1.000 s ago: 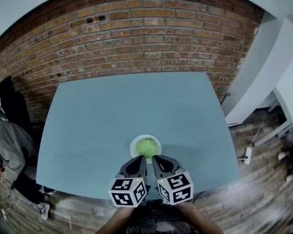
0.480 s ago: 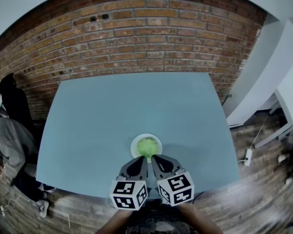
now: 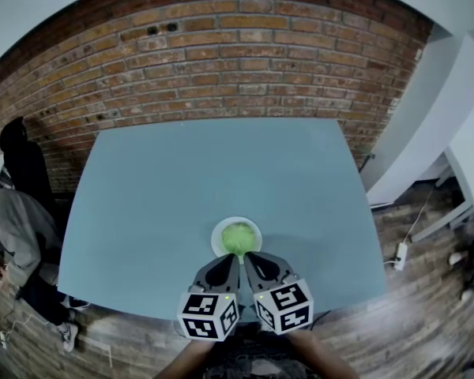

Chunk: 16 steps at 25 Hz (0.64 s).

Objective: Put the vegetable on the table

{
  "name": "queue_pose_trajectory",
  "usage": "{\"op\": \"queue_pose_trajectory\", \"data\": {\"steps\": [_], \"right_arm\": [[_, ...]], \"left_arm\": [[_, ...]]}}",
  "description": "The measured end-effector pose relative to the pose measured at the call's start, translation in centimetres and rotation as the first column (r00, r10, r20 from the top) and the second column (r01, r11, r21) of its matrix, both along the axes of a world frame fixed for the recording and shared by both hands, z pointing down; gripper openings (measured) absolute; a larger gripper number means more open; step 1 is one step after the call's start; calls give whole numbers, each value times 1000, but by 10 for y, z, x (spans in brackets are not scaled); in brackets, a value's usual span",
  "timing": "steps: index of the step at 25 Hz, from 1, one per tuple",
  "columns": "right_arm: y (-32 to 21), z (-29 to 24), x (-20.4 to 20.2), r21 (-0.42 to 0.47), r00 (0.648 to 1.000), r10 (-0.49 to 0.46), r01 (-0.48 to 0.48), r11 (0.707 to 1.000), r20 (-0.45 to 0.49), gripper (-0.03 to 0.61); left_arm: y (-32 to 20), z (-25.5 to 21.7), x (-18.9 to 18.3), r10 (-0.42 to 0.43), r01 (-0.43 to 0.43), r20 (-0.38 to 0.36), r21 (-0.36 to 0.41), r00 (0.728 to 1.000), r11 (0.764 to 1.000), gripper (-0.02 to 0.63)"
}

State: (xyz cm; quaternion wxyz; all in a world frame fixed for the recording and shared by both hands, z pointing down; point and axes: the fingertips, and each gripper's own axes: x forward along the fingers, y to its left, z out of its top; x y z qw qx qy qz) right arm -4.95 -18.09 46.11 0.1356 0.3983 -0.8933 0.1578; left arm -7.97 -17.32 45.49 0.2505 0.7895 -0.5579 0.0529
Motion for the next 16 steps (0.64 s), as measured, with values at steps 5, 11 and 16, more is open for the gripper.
{"op": "queue_pose_trajectory", "data": {"steps": [5,11,16], "right_arm": [[0,1,2,-4,1000,4,-4,1000,0,8],[1,1,1,-5,1000,-1,1,1000,0,8],[2,2,0,-7,1000,0,0,1000,1,8]], "left_arm": [[0,1,0,-3,3,5,-8,1000,1000,0],[0,3,0,-7,7,9,-13,1000,1000,1],[1,2,-2,-12,12,12,-14,1000,1000,2]]}}
